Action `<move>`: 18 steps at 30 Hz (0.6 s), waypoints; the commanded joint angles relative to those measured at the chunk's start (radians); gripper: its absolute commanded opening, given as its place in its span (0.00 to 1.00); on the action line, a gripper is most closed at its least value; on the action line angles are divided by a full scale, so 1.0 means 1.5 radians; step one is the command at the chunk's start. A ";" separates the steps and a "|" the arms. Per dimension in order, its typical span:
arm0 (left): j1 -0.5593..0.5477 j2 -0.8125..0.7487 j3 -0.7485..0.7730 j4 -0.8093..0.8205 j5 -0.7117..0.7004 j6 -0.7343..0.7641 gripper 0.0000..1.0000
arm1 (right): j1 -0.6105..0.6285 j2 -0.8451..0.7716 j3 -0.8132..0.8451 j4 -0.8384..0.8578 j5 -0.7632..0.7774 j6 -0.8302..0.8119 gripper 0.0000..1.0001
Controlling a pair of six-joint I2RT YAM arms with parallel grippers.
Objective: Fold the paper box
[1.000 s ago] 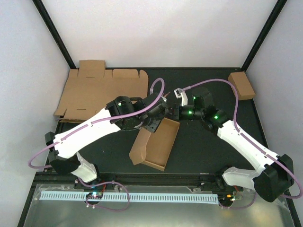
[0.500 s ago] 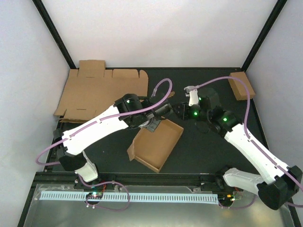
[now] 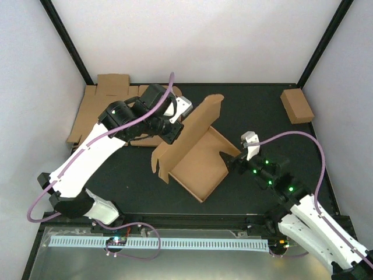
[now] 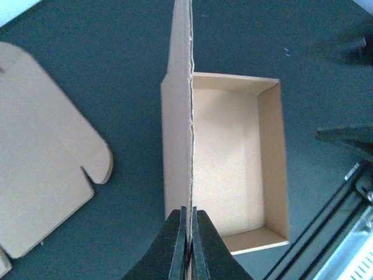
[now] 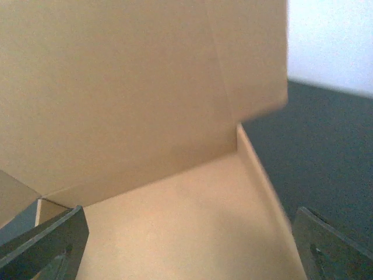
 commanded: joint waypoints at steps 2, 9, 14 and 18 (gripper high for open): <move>0.011 0.043 0.043 -0.041 0.119 0.095 0.01 | -0.021 0.095 0.116 0.070 -0.076 -0.081 1.00; 0.019 0.025 0.039 -0.049 0.090 0.116 0.01 | -0.108 0.236 0.212 0.057 -0.224 -0.103 1.00; 0.020 0.034 0.048 -0.053 0.102 0.124 0.02 | -0.169 0.264 0.144 0.210 -0.314 -0.077 1.00; 0.020 0.035 0.047 -0.055 0.109 0.126 0.02 | -0.209 0.306 0.135 0.291 -0.397 -0.072 1.00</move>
